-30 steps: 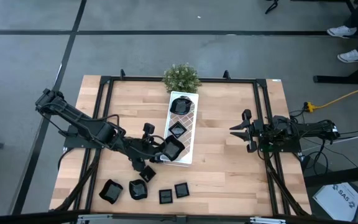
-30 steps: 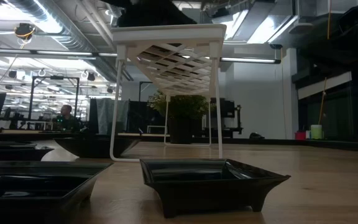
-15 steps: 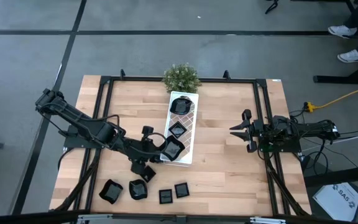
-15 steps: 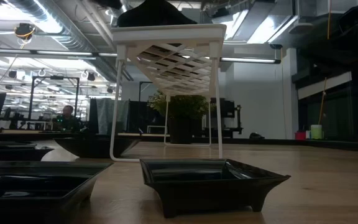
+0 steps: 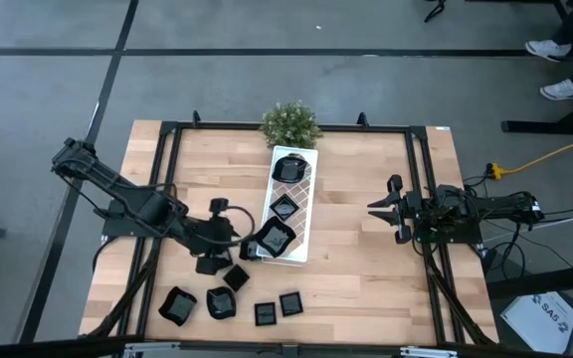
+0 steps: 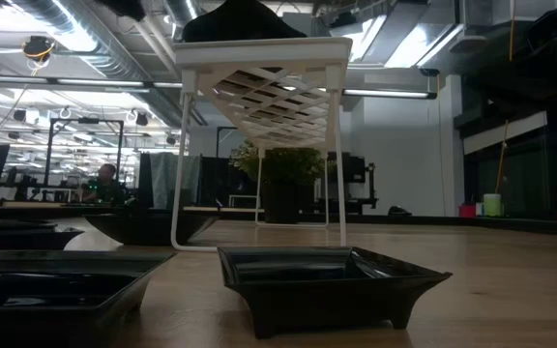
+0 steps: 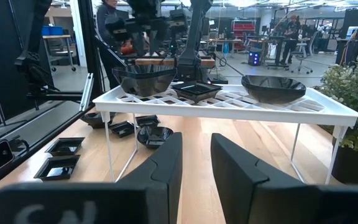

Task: Pick & Place Mini shaped plates
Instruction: Stack the leaf shaped plate on top of the leaf shaped plate on the shelf

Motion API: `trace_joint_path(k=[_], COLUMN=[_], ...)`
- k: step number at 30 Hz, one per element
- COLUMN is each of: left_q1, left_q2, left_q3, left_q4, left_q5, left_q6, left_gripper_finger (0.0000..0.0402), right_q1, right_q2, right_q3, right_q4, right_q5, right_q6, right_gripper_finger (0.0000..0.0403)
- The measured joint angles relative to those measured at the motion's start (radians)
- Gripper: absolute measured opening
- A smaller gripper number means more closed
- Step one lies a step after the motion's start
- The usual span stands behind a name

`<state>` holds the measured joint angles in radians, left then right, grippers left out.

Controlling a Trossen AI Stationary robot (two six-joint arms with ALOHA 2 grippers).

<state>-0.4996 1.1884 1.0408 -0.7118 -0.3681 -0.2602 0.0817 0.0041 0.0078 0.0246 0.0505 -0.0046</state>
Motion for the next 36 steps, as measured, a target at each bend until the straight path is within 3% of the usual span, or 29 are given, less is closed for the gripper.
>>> trace_joint_path(k=[9,21,36], left_q1=[-0.056,-0.055,-0.055], left_q2=[-0.074,-0.124,-0.125], left_q3=[-0.173,-0.439,-0.462], left_q4=[0.024,0.238,0.246], left_q5=[-0.153,-0.133,-0.129], left_q6=[-0.218,-0.449,-0.556], left_gripper_finger=[0.0087,0.0084,0.0082], right_q1=[0.0,0.0,0.0], right_q2=[0.0,0.0,0.0], right_q3=[0.0,0.0,0.0], right_q4=[0.0,0.0,0.0], right_q5=[0.0,0.0,0.0], right_q6=[0.0,0.0,0.0], right_gripper_finger=[0.0085,0.0085,0.0085])
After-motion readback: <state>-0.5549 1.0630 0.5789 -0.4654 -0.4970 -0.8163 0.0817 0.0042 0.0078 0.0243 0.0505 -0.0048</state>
